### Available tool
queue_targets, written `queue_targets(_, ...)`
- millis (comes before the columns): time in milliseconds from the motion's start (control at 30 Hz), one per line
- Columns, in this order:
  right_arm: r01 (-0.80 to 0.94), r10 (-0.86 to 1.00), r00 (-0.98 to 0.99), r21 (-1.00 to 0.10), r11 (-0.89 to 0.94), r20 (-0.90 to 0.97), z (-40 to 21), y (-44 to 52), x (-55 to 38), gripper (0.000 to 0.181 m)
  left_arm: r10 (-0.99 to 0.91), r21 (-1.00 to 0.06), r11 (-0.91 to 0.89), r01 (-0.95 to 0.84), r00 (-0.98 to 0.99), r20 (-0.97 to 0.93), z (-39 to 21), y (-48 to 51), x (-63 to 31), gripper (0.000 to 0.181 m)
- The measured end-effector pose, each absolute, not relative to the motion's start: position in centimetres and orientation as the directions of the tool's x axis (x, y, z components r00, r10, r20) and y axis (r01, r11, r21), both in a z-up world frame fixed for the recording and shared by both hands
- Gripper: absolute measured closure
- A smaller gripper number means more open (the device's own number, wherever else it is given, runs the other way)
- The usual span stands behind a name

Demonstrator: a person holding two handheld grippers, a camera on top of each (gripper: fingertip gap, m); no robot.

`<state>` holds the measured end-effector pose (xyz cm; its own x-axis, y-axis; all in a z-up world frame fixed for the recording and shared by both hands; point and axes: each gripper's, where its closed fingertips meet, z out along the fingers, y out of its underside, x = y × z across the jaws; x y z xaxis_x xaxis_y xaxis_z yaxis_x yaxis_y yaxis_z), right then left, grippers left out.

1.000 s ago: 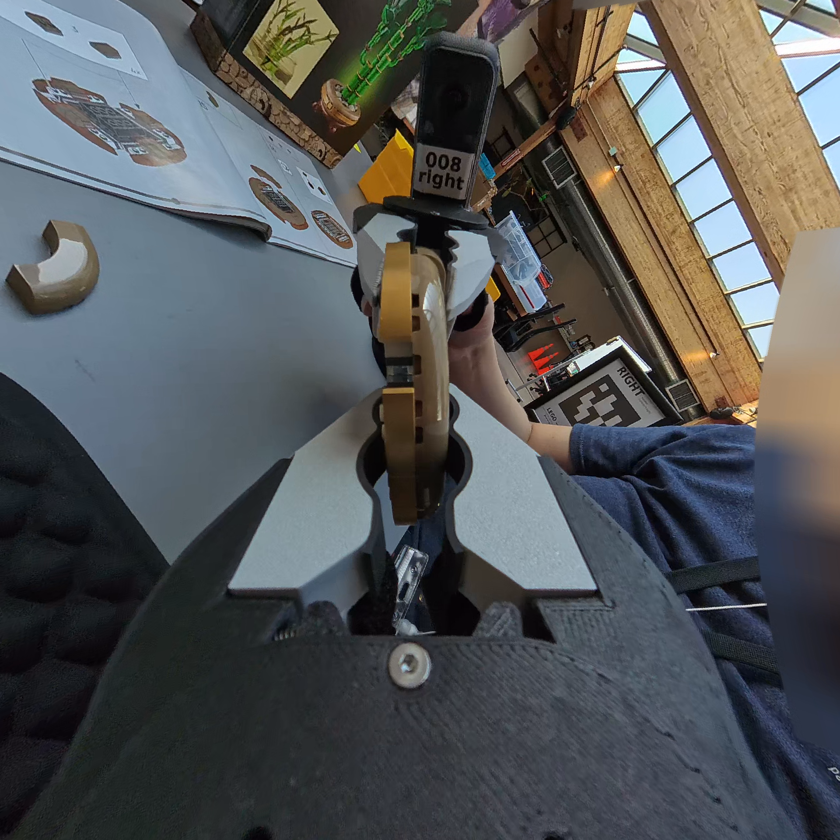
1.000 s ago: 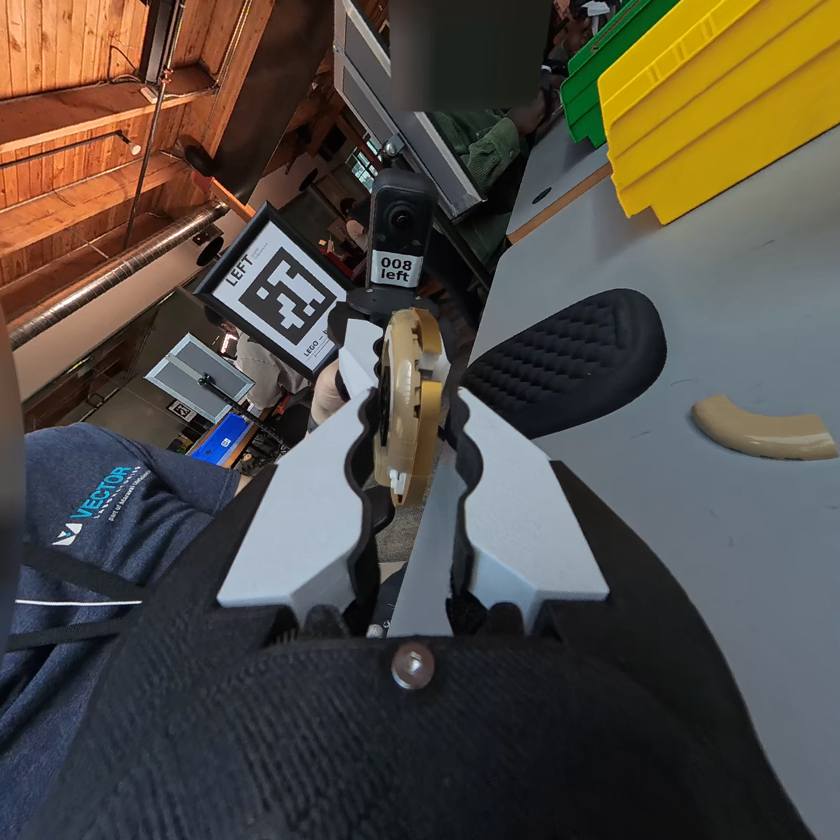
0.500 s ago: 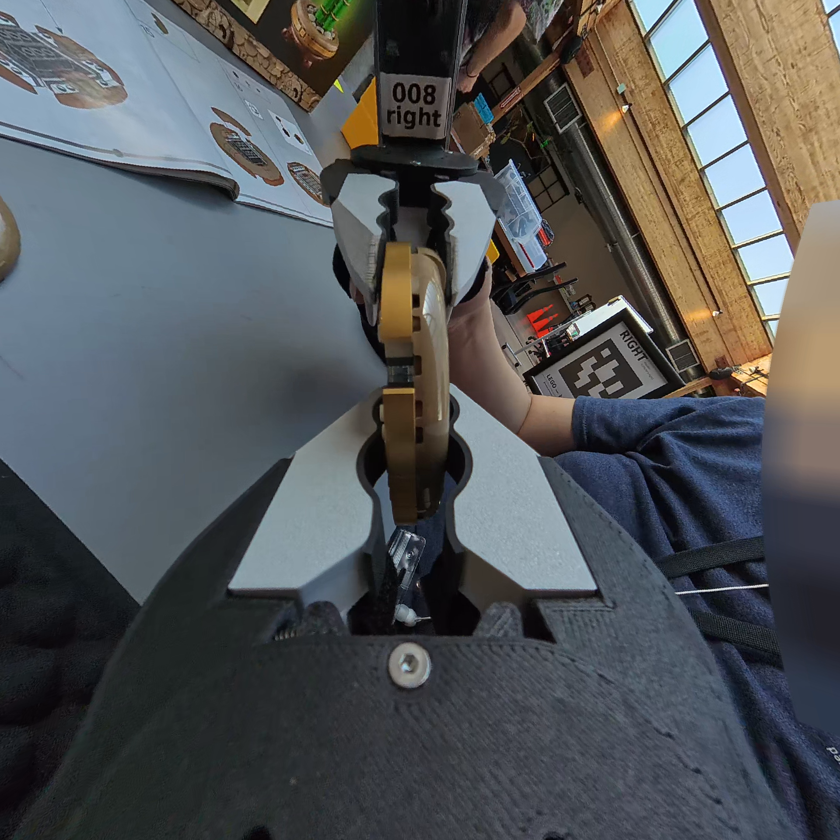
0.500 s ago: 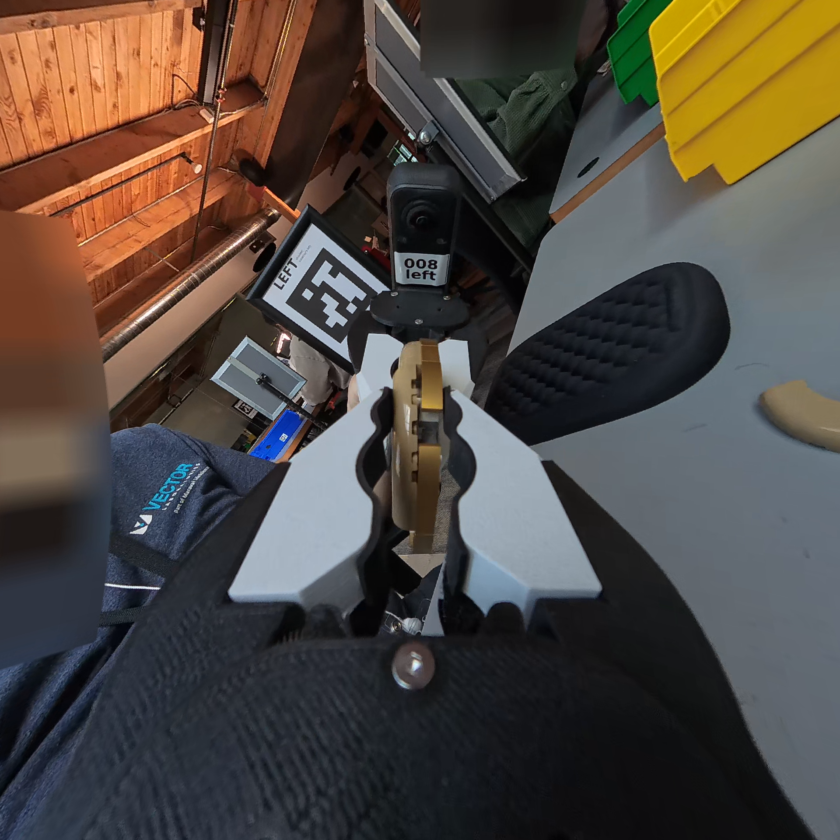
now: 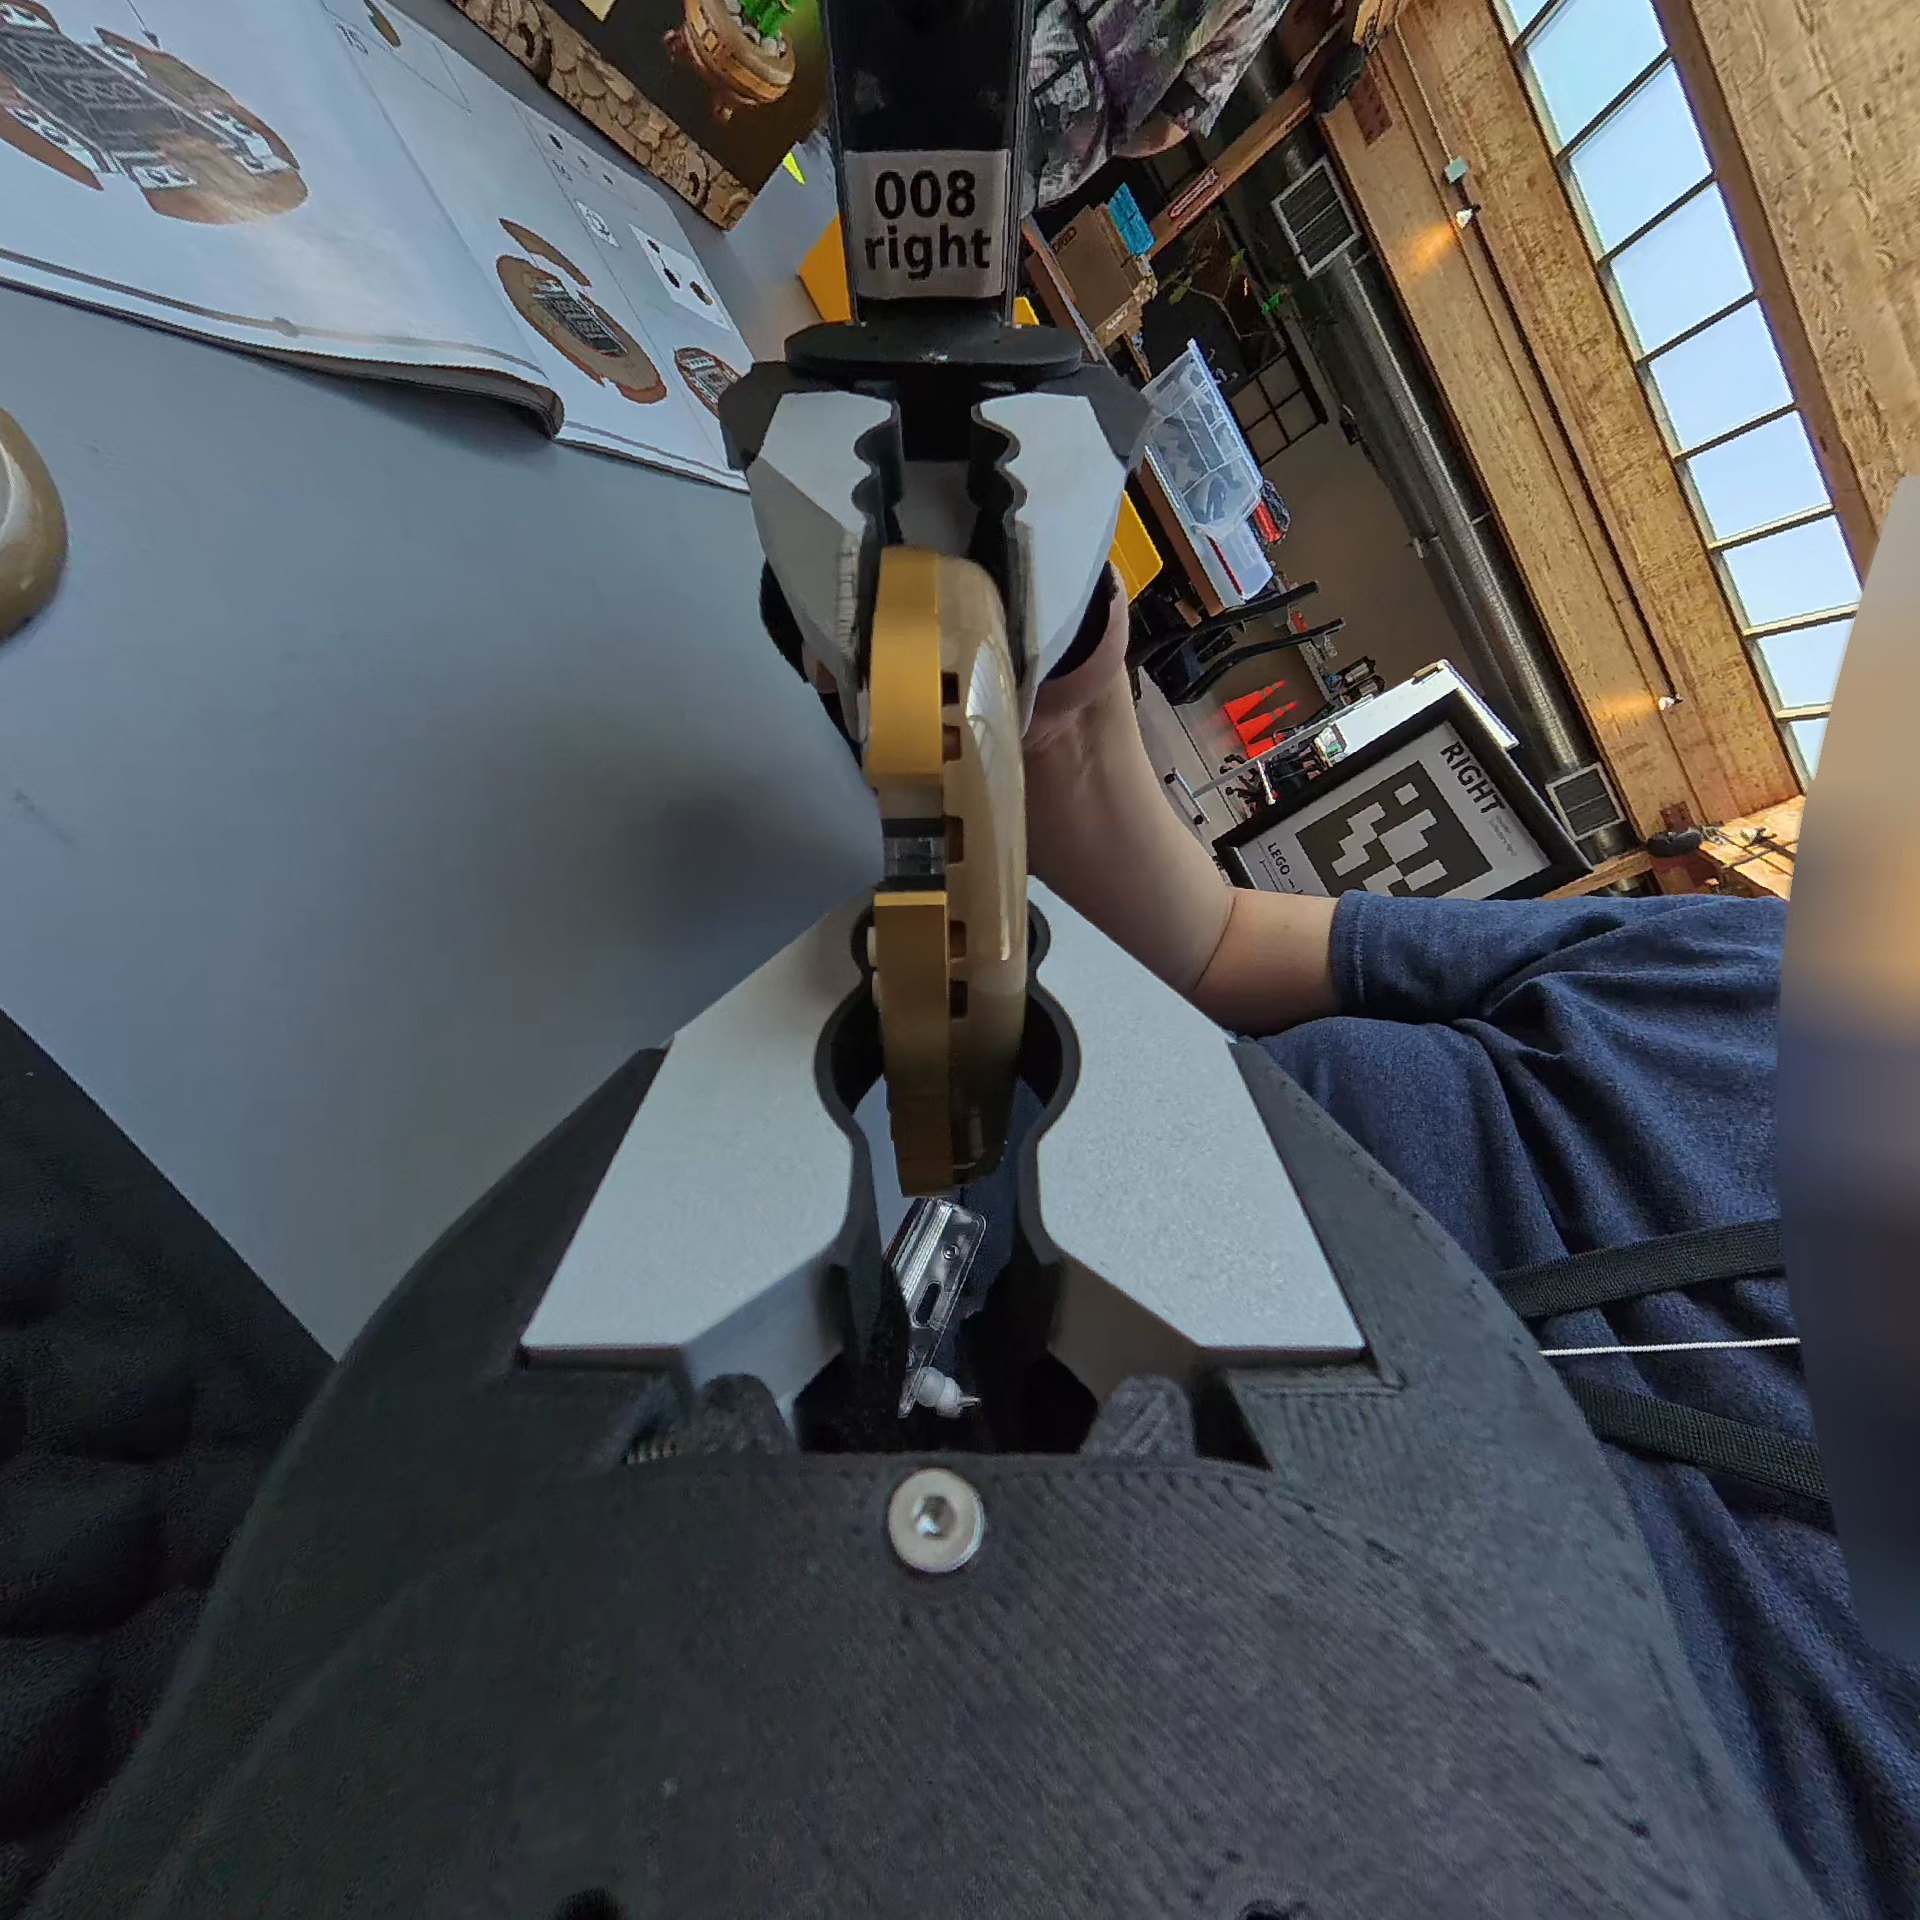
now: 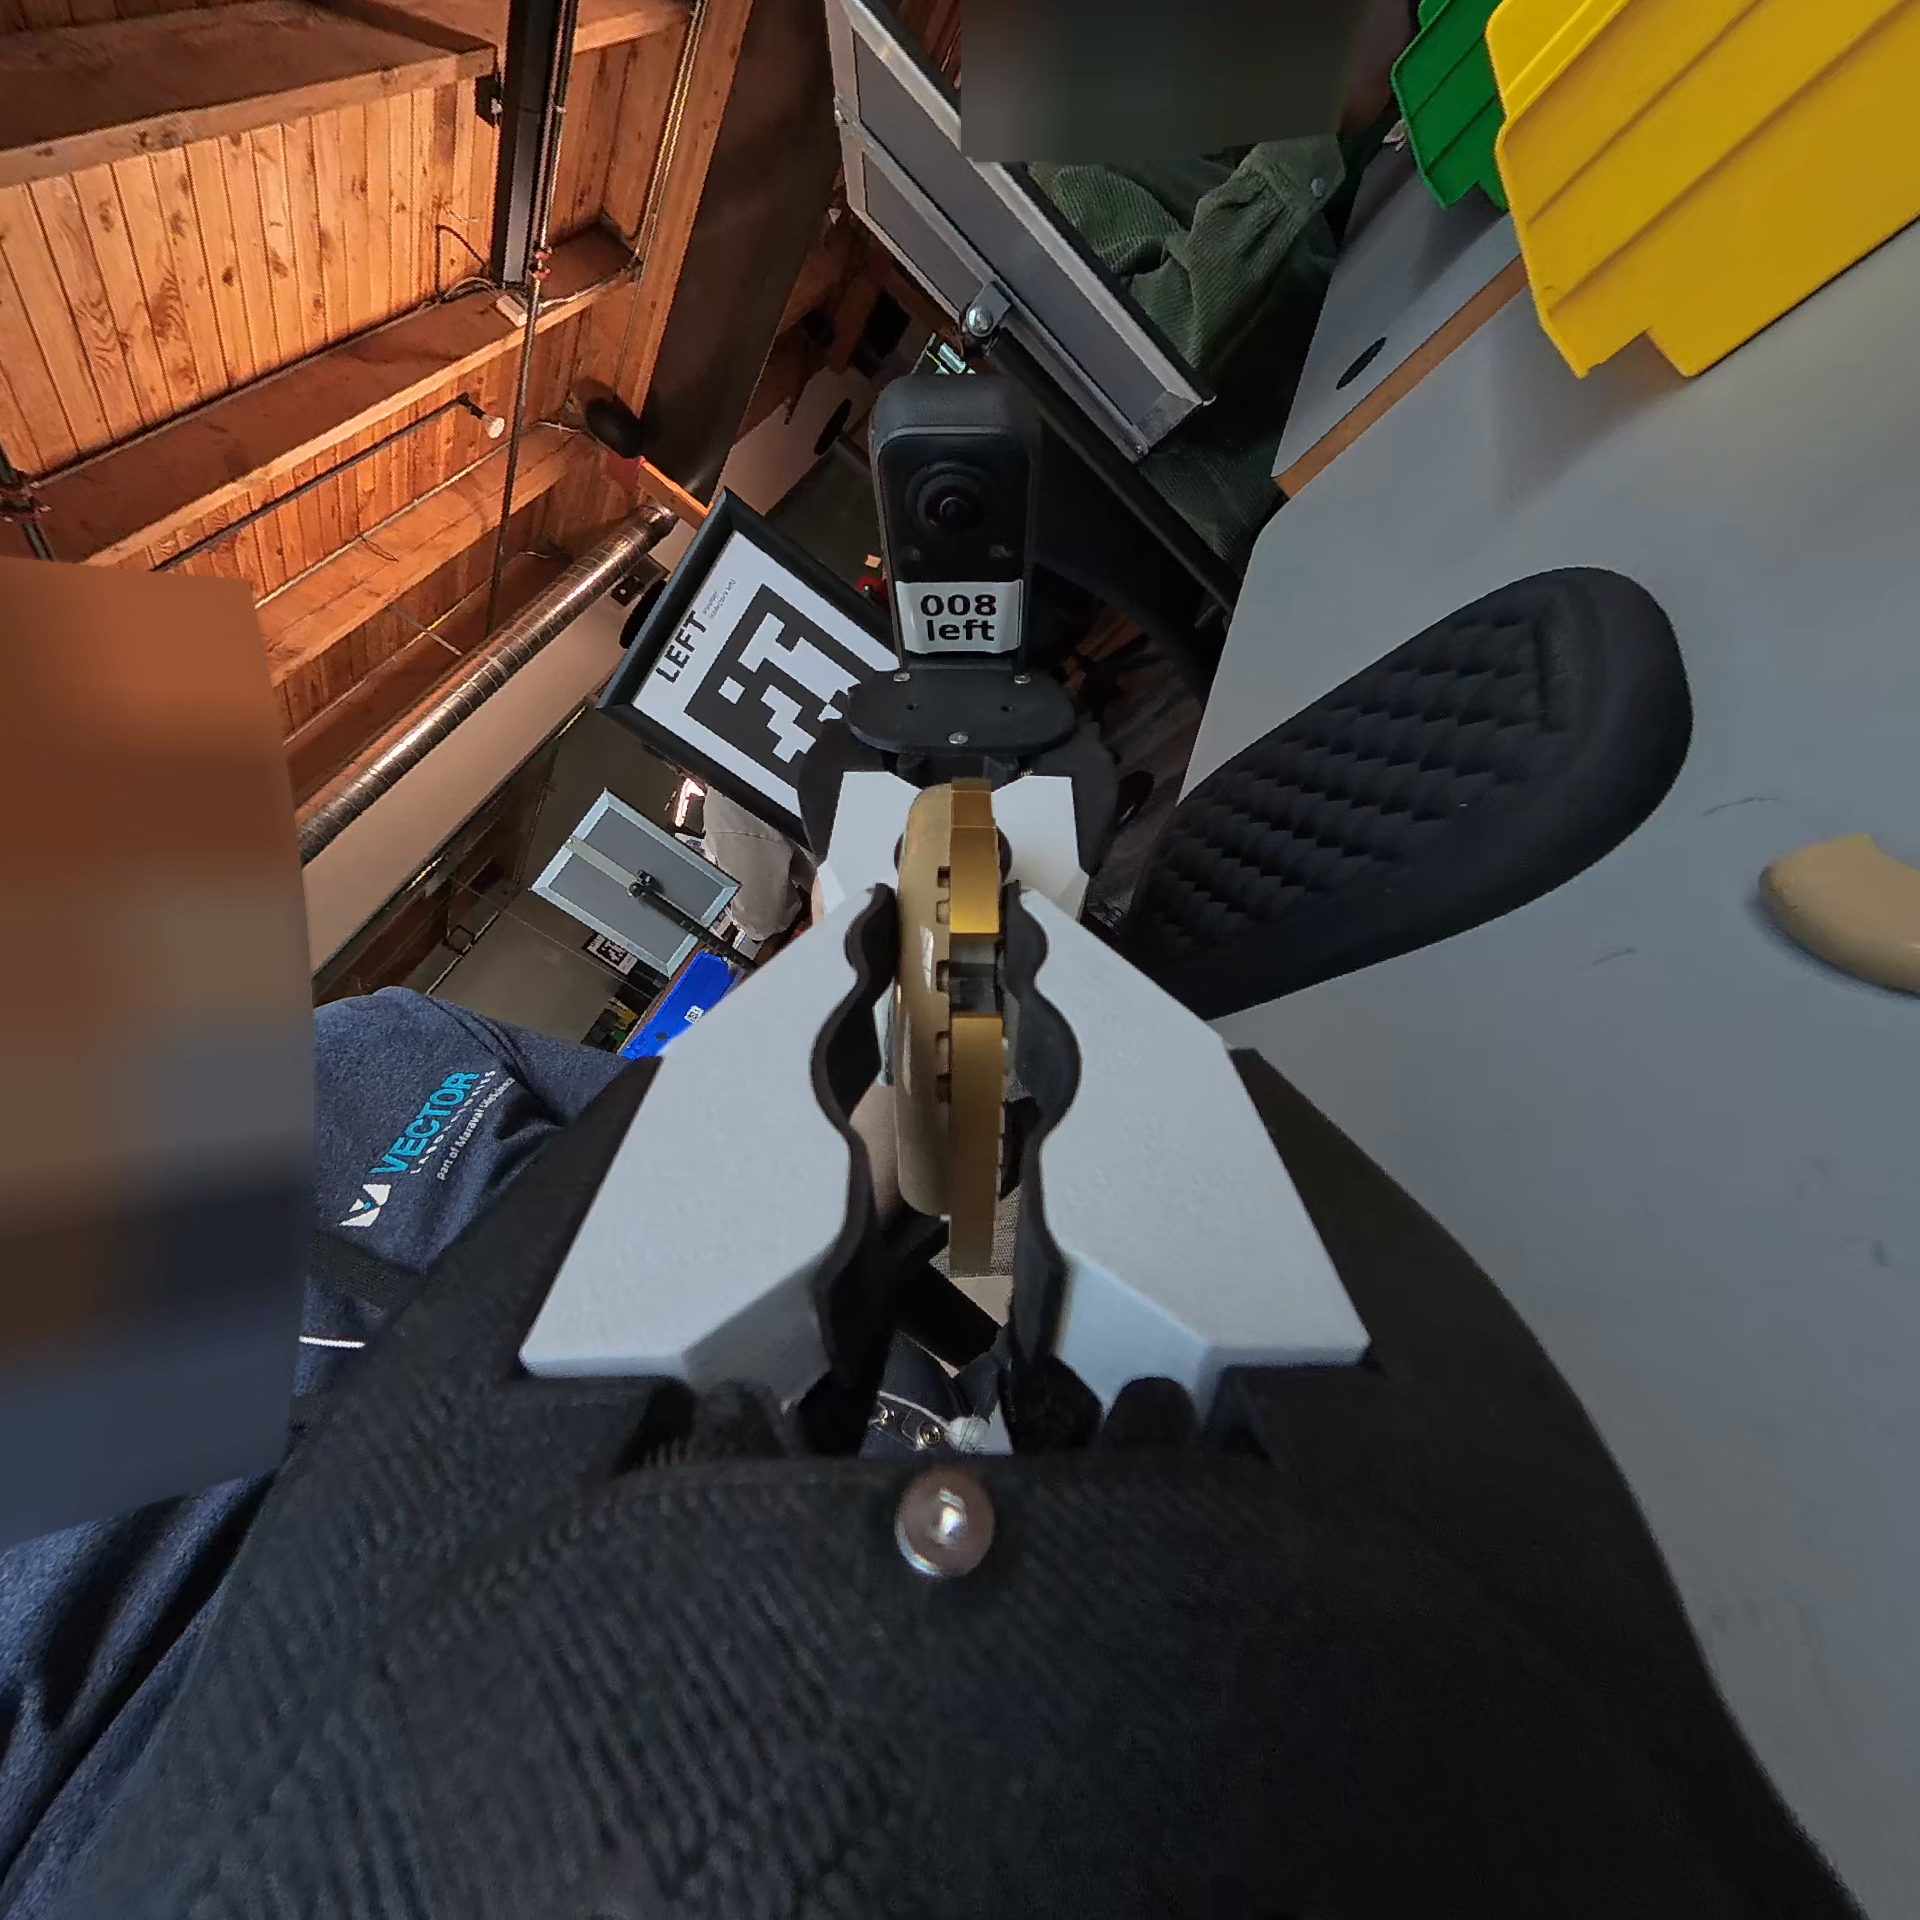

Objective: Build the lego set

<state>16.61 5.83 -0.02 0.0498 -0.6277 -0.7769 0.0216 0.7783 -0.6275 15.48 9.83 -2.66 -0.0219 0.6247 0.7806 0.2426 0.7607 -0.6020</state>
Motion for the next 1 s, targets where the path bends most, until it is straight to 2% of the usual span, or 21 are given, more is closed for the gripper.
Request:
queue_targets(133,0.075,-0.609,0.057,-0.604,0.793,-0.791,0.4,5.0,16.3,0.151,0.618,-0.597,0.767,0.237,-0.022,0.786,-2.6,9.8,15.6,0.162)
queue_targets(233,0.033,-0.605,0.063,-0.604,0.796,-0.794,0.2,5.6,16.5,0.152,0.608,-0.587,0.774,0.238,-0.02,0.794,-2.8,9.7,15.6,0.162)
queue_targets(333,0.011,-0.62,0.038,-0.62,0.784,-0.783,-0.2,5.8,16.8,0.162,0.607,-0.585,0.773,0.246,-0.017,0.795,-2.9,9.9,15.4,0.162)
queue_targets(500,-0.026,-0.619,0.01,-0.619,0.785,-0.786,-0.5,6.1,16.8,0.162,0.604,-0.58,0.773,0.257,-0.017,0.797,-3.0,10.0,15.5,0.162)
queue_targets(633,0.018,-0.598,0.032,-0.598,0.802,-0.801,-0.5,5.7,17.0,0.162,0.595,-0.573,0.783,0.24,-0.023,0.803,-3.0,9.6,15.7,0.162)
queue_targets(667,0.001,-0.596,0.029,-0.597,0.803,-0.802,-0.8,5.9,17.1,0.161,0.593,-0.571,0.786,0.238,-0.025,0.805,-3.0,9.6,15.9,0.162)
queue_targets(733,-0.042,-0.595,-0.014,-0.594,0.803,-0.804,-1.6,5.9,17.1,0.136,0.591,-0.572,0.792,0.214,-0.034,0.806,-2.9,9.1,16.4,0.162)
queue_targets(900,-0.018,-0.543,0.042,-0.544,0.839,-0.839,-1.2,6.1,16.7,0.162,0.565,-0.555,0.816,0.164,-0.021,0.825,-2.3,8.5,17.2,0.162)
queue_targets(1000,-0.034,-0.543,0.04,-0.544,0.838,-0.839,-1.3,6.2,16.7,0.163,0.568,-0.556,0.813,0.17,-0.025,0.823,-2.4,8.6,17.2,0.162)
